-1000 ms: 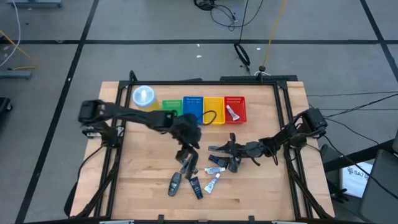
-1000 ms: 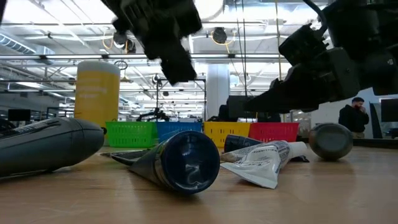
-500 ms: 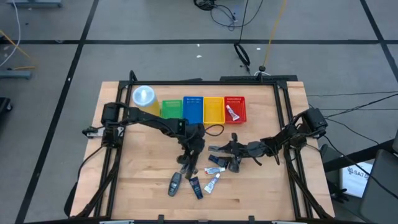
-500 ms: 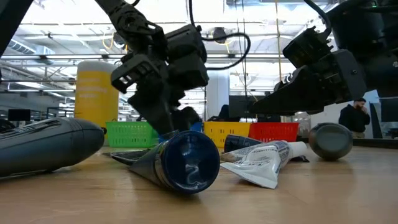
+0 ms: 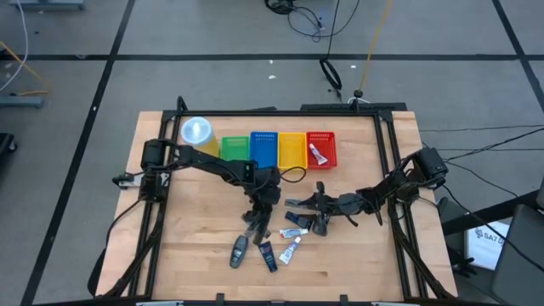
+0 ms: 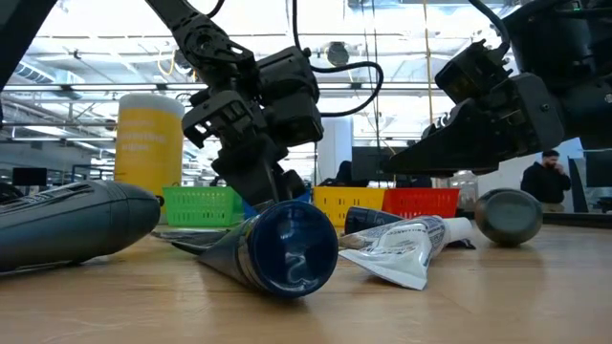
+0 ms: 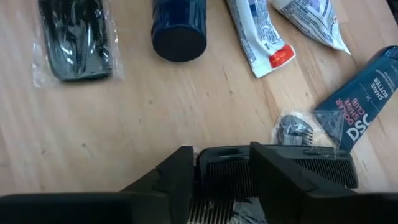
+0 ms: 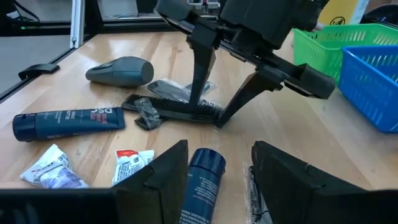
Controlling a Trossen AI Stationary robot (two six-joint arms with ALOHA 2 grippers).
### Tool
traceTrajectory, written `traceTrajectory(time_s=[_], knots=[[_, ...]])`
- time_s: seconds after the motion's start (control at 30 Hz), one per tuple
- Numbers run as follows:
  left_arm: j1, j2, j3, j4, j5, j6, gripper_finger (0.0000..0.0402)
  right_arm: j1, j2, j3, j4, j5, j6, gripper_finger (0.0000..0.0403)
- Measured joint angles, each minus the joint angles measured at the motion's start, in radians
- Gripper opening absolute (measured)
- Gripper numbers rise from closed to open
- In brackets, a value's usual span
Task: Pick & Place Travel size toiletries
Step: Put the hair comb into the blue bin
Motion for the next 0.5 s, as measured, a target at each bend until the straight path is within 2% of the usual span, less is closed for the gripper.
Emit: traceTrajectory(time_s=[0.23, 0.4, 0.5], knots=[[0.0, 0.0, 0.0, -0.004, -0.016, 0.024, 0.0081, 0.0, 0.0, 0.0, 0.0, 0.0, 0.012, 0.0171], [0.012, 0.001, -0.001, -0.006, -0.008, 0.04, 0.0019, 0.0, 0.0, 0.0, 0.0, 0.0, 0.012, 0.0171], [0.025, 0.003, -0.002, -0.01, 0.002, 0.041, 0.0006, 0.0, 0.0, 0.0, 0.0, 0.0, 0.013, 0.0171]])
